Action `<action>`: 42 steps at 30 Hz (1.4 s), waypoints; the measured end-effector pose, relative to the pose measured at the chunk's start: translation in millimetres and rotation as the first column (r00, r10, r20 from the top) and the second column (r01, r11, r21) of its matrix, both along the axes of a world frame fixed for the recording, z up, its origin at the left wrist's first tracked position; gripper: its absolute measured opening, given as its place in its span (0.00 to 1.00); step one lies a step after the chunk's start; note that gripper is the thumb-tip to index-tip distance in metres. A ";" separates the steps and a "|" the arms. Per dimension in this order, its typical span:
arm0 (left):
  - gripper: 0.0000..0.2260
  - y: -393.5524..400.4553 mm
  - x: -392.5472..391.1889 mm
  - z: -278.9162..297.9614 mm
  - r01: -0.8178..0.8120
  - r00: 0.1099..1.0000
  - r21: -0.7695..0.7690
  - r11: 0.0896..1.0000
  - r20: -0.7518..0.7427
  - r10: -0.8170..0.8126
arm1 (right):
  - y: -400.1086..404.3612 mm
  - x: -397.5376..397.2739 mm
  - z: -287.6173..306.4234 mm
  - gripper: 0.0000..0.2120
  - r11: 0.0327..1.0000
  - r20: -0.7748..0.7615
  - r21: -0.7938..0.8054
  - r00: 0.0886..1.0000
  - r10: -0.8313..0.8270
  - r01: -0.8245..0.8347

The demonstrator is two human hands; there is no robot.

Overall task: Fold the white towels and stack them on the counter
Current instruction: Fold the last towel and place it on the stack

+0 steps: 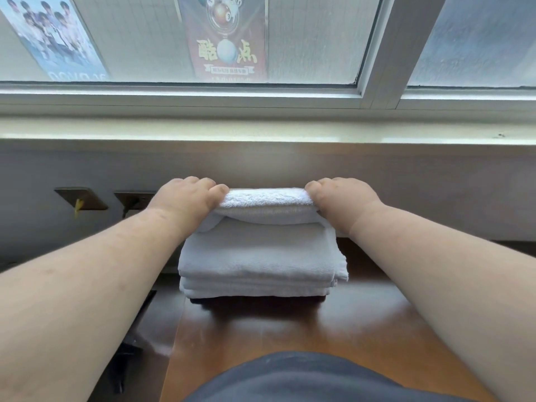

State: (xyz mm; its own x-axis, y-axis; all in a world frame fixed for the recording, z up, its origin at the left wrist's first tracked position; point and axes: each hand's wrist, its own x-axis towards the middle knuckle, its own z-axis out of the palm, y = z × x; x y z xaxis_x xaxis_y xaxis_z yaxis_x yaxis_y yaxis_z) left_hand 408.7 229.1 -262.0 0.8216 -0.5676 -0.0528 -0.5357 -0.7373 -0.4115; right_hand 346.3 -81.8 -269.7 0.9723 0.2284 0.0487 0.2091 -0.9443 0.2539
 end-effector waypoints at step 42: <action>0.43 21.2 -14.3 -43.3 -0.913 0.314 -0.369 -0.174 -0.909 0.275 | -9.7 -54.2 -55.0 0.09 -0.329 -0.868 0.483 0.492 -0.062 0.811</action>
